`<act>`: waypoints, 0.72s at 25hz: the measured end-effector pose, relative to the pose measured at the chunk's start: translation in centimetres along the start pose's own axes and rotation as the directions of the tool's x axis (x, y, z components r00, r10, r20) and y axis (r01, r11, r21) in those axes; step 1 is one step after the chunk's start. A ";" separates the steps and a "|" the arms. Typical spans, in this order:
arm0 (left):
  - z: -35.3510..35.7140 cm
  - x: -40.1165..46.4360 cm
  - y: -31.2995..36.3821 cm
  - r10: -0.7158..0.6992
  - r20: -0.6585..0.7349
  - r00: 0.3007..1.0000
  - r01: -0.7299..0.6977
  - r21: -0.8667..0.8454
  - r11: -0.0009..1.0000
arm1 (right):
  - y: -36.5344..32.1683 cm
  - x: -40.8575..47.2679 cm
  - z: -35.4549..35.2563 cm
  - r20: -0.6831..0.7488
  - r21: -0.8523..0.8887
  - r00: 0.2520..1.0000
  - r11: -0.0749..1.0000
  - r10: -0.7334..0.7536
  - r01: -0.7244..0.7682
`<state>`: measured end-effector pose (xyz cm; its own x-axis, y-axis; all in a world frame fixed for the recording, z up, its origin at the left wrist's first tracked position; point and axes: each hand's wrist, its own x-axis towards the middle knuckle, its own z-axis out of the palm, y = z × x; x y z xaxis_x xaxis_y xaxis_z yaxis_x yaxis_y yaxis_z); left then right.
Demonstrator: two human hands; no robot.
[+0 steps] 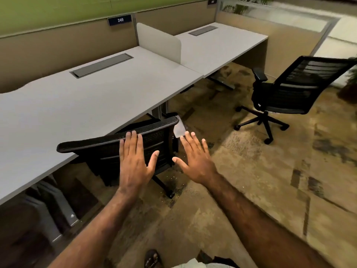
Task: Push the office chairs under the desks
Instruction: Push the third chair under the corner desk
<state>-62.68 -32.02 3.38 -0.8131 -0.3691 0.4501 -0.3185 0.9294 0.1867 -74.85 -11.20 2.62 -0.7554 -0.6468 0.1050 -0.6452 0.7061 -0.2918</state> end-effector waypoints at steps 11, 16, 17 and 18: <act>7.7 -2.7 23.2 0.358 0.195 0.913 -0.315 -0.218 0.924 | 18.4 -16.0 -4.4 -0.022 0.051 0.890 0.890 0.454 -0.453; 11.3 -3.9 34.4 0.497 0.249 0.831 -0.420 -0.305 0.855 | 26.4 -23.8 -6.1 -0.044 0.063 0.811 0.812 0.584 -0.581; 12.0 -4.1 36.7 0.525 0.262 0.810 -0.443 -0.316 0.839 | 28.2 -25.3 -6.3 -0.061 0.060 0.789 0.791 0.612 -0.609; 12.6 -4.3 38.9 0.549 0.276 0.789 -0.463 -0.321 0.826 | 30.0 -26.6 -6.6 -0.069 0.065 0.762 0.765 0.644 -0.641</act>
<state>-77.73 5.78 -2.31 -0.9509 0.2216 0.2162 0.2696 0.9360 0.2264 -74.82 29.09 -2.63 -0.9989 -0.0185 -0.0427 -0.0022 0.9358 -0.3526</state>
